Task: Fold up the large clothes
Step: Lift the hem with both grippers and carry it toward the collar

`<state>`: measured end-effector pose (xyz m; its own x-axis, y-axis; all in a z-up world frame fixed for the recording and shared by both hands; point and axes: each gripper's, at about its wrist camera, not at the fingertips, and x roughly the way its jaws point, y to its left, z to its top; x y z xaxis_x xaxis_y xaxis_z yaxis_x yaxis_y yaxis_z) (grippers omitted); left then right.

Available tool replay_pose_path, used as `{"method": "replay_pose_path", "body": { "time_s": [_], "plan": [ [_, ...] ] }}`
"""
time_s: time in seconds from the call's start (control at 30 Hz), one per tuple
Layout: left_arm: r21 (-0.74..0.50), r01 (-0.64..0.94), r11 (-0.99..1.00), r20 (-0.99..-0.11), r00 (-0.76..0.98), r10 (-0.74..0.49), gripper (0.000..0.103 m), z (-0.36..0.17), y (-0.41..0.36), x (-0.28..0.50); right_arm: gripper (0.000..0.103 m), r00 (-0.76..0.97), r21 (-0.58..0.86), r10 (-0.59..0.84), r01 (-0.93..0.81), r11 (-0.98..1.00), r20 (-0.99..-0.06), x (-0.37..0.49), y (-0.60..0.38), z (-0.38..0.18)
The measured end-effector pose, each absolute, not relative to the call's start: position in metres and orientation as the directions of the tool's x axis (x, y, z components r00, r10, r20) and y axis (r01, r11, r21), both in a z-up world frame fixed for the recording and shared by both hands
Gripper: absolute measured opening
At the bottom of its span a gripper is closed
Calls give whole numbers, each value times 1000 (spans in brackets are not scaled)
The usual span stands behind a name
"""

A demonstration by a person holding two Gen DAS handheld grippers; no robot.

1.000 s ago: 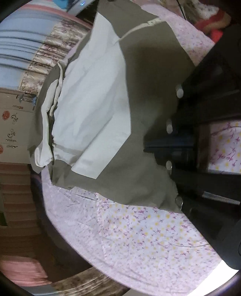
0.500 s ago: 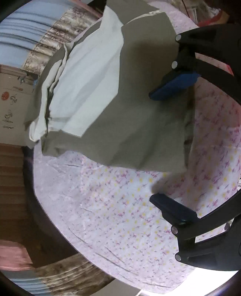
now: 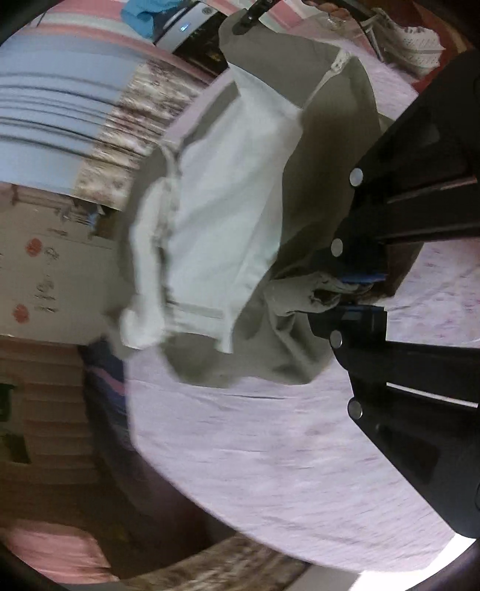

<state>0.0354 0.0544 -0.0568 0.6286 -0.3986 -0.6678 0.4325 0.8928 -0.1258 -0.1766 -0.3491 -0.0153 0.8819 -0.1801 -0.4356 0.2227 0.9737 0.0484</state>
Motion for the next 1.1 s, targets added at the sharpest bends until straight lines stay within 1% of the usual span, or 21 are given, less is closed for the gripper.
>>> {"method": "replay_pose_path", "body": {
  "time_s": [0.07,0.2,0.27,0.43,0.5,0.6,0.77,0.93,1.0,1.1],
  "plan": [
    [-111,436,893,-630,664,-403,7,-35,50,47,11,900,20,-192,217,976,-391,-168,-350,6],
    [-64,430,900,-523,754,-398,7,18,48,64,11,934,-52,-199,192,980,-298,-146,-350,48],
    [-56,427,902,-488,777,-398,7,39,48,74,11,945,-82,-201,186,979,-259,-134,-349,66],
    [26,398,917,-387,850,-358,7,97,37,94,11,968,-153,-210,188,970,-139,-99,-352,125],
    [48,392,919,-363,864,-349,7,115,30,110,11,970,-161,-205,183,970,-134,-80,-361,142],
    [77,392,917,-365,867,-340,8,138,12,151,11,965,-131,-179,156,979,-192,-35,-382,162],
    [150,377,914,-403,868,-292,9,144,-24,217,11,929,-90,-162,140,986,-333,48,-415,169],
    [161,375,913,-496,831,-253,11,104,-51,298,12,864,-116,-191,154,981,-466,134,-435,132],
    [147,381,913,-541,803,-248,11,82,-59,329,12,836,-117,-196,159,980,-512,161,-443,111],
    [159,387,908,-606,764,-220,13,43,-72,370,12,785,-118,-206,169,979,-584,201,-455,71]
  ]
}}
